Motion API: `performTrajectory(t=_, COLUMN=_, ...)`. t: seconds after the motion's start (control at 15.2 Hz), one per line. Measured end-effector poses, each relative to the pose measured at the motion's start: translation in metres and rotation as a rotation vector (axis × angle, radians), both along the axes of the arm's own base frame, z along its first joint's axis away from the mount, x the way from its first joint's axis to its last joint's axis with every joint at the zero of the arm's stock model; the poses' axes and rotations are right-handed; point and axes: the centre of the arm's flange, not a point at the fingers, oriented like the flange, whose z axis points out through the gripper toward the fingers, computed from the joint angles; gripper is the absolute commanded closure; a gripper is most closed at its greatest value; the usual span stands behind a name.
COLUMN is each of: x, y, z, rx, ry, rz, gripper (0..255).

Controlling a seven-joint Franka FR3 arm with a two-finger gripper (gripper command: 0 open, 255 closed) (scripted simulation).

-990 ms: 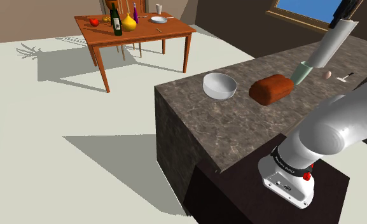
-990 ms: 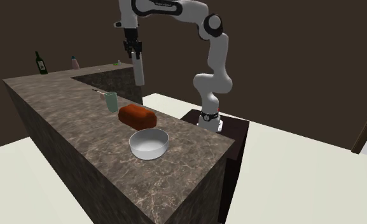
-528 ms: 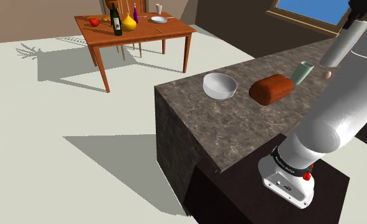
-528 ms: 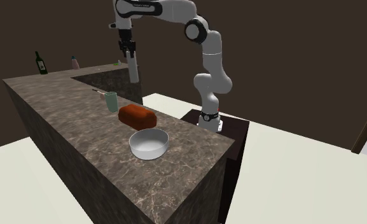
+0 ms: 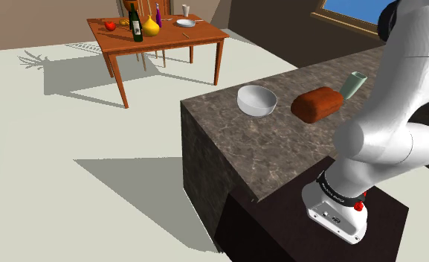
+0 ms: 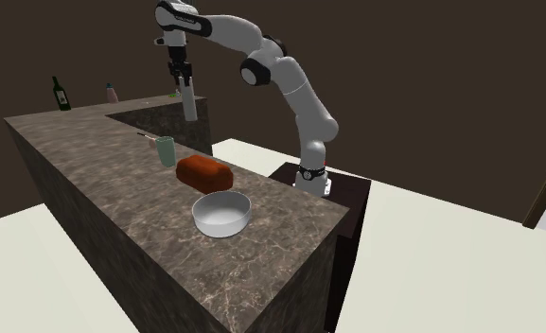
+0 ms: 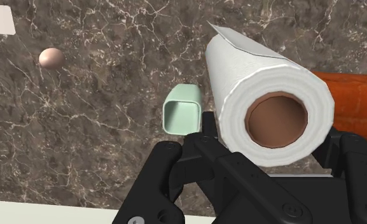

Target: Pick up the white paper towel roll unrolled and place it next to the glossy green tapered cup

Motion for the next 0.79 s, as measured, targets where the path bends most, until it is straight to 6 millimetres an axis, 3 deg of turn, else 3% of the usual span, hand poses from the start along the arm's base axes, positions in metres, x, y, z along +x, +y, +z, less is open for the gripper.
performTrajectory(t=0.2, x=-0.008, y=-0.015, z=-0.016, rx=0.005, ry=-0.003, rz=0.001, gripper=255)
performTrajectory(t=0.79, x=-0.01, y=-0.016, z=-0.065, rx=0.005, ry=-0.005, rz=0.003, gripper=255)
